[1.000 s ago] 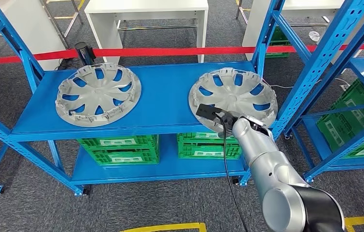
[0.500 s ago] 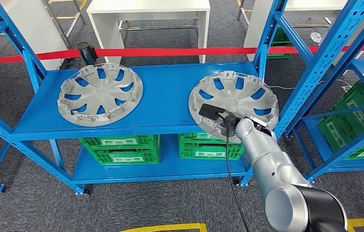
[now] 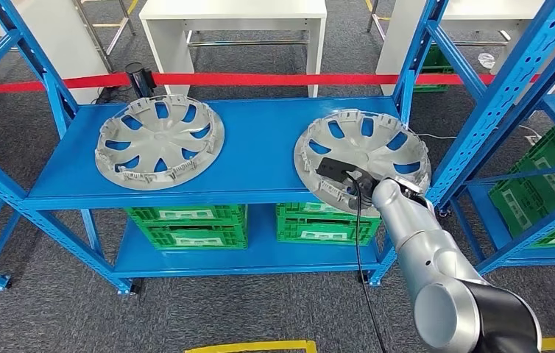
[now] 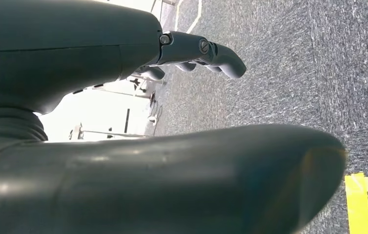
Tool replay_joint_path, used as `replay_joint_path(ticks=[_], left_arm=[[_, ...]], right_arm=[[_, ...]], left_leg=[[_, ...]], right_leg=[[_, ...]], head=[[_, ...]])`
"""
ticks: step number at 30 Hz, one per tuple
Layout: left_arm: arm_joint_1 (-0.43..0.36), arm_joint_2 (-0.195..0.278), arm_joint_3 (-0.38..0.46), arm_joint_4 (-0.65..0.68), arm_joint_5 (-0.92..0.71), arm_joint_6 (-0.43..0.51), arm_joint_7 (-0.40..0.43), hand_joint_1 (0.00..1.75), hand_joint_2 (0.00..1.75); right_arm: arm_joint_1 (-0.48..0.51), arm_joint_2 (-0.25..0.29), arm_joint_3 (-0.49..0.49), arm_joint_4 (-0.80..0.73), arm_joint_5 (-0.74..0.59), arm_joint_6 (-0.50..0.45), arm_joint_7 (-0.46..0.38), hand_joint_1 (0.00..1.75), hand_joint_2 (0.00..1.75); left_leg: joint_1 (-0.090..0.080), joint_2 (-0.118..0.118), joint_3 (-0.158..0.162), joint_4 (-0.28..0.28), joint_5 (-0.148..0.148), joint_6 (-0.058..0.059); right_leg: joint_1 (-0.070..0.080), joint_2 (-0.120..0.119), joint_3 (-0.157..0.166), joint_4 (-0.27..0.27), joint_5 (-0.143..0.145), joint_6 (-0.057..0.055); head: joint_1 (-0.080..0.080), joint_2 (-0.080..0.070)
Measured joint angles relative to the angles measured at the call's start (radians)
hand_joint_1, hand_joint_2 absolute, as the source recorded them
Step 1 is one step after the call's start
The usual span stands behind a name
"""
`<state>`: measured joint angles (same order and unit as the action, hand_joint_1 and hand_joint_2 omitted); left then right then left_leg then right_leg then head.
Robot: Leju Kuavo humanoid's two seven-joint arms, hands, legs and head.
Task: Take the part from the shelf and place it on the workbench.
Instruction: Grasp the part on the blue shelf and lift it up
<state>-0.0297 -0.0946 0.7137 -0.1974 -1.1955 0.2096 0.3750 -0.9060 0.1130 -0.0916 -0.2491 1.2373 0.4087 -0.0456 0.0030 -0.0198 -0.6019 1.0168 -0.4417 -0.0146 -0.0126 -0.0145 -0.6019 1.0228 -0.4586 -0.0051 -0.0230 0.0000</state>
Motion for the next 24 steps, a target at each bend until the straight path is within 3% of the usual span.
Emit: replay_joint_path(ticks=[20,24], left_arm=[[-0.001,0.005,0.011,0.003,0.0,-0.026,0.02,0.0,0.0],[-0.001,0.008,0.011,0.004,0.0,-0.028,0.019,0.0,0.0]], right_arm=[[0.017,-0.029,0.0,0.0,-0.008,0.017,-0.03,0.03,1.75],[0.018,-0.034,0.0,0.0,-0.008,0.018,-0.027,1.72,1.75]], left_leg=[[0.0,0.006,0.001,0.001,-0.001,0.001],[0.0,0.005,0.001,0.001,-0.001,0.001]], right_leg=[[0.0,0.004,-0.001,-0.001,0.002,0.002],[0.0,0.004,0.0,-0.001,0.002,0.002]], head=[[0.0,0.0],[0.0,0.0]])
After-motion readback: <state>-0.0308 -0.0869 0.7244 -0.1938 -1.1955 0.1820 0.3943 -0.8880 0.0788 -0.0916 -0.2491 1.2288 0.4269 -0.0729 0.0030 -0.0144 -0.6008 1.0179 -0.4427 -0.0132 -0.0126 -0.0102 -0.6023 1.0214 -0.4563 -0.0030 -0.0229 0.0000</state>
